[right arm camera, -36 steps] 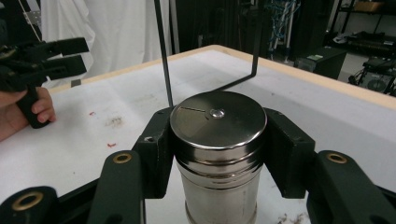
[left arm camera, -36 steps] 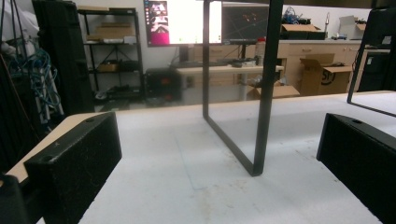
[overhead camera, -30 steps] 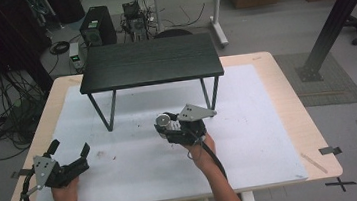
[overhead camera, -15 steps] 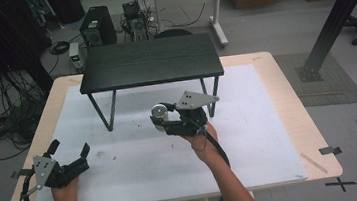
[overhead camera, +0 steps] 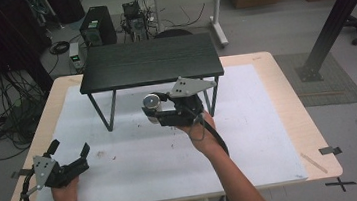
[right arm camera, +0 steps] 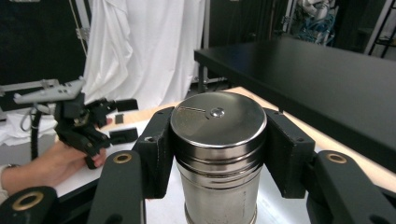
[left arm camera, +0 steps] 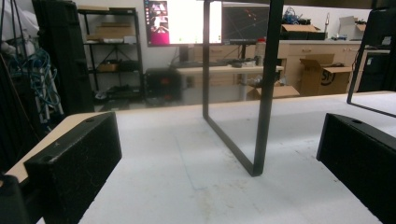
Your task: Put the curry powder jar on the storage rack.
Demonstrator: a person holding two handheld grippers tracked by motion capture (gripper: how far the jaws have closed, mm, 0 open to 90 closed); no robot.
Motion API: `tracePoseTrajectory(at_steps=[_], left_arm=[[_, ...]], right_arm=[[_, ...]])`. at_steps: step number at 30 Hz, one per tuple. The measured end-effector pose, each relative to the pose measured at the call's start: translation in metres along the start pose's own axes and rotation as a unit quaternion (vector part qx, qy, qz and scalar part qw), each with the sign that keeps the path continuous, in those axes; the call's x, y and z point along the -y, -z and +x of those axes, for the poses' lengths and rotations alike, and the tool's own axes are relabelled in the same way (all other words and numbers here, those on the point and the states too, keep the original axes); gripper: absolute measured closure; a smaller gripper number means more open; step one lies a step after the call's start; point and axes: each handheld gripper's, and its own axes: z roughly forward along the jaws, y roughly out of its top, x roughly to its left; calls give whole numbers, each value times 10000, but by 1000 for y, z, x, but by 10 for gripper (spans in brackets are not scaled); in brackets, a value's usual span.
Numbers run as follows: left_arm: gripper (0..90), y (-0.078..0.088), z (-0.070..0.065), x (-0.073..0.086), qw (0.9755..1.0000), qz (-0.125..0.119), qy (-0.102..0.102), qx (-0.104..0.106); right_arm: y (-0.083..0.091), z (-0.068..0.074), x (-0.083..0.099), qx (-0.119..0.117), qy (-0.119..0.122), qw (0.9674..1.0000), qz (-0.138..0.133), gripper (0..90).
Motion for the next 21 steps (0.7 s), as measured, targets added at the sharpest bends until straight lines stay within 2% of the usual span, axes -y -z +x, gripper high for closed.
tracePoseTrajectory(at_steps=[8,21], left_arm=[[3,0,0,0,10000,5,1,-1],[2,0,0,0,10000,4,2,1]], right_arm=[[-1,-2,-24,-144,33,9999,-12,486],[-6,-13,-50,-200,-5,9997,-147,486]])
